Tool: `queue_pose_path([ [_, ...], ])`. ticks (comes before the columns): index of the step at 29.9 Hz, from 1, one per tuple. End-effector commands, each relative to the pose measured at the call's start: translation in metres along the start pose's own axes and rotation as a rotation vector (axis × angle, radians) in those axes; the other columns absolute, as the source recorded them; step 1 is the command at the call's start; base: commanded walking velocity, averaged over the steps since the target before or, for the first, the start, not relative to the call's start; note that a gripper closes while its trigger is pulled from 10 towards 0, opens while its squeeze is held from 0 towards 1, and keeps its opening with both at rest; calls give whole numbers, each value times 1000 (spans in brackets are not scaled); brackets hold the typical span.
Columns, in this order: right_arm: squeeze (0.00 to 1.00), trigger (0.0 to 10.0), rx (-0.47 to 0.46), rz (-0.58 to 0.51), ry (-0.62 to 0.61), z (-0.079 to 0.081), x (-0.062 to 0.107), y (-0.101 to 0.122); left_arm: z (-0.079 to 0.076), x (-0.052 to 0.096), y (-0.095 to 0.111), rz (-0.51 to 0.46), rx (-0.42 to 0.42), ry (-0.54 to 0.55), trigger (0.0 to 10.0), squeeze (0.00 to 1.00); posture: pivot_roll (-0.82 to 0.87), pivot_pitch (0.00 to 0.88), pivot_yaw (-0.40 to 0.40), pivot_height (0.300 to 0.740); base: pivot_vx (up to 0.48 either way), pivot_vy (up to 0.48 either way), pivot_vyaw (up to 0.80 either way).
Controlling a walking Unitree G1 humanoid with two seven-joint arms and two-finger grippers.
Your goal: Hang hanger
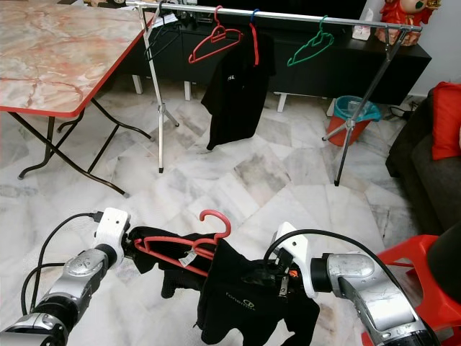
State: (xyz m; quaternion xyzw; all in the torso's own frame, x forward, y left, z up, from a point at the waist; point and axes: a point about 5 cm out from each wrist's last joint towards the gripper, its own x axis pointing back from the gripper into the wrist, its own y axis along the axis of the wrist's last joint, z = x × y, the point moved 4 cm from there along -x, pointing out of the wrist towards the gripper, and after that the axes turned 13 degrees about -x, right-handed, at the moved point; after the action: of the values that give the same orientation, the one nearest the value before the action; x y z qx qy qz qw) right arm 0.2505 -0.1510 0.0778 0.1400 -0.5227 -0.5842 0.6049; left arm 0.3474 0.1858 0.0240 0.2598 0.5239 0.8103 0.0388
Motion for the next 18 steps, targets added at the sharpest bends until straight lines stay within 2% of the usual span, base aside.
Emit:
queue_pose_path([
  [1,0,10000,54,-28,87,16,-9,11,-34,-5,16,-86,-75,-212,10000,1000,4,114,-78,740,0,0,0],
  [4,0,10000,55,-20,107,20,-8,9,-37,2,13,-87,-114,-318,10000,1000,3,116,-78,740,0,0,0],
  [8,0,10000,54,-20,126,23,-8,9,-35,5,10,-75,-126,-341,10000,1000,4,120,-79,740,0,0,0],
  [10,0,10000,50,-23,130,24,-8,9,-38,7,7,-68,-125,-374,10000,1000,3,120,-77,740,0,0,0],
  [11,0,10000,48,-24,137,24,-8,9,-46,10,3,-63,-129,-437,10000,1000,3,123,-76,740,0,0,0],
  [15,0,10000,47,-23,144,26,-9,8,-53,11,1,-64,-176,-462,10000,1000,2,125,-74,740,0,0,0],
  [16,0,10000,47,-24,151,27,-10,8,-54,12,1,-65,-204,-467,10000,0,3,127,-73,740,0,0,0],
  [18,0,10000,46,-25,158,28,-10,8,-51,8,2,-52,-264,-413,10000,0,6,128,-71,740,0,0,0],
])
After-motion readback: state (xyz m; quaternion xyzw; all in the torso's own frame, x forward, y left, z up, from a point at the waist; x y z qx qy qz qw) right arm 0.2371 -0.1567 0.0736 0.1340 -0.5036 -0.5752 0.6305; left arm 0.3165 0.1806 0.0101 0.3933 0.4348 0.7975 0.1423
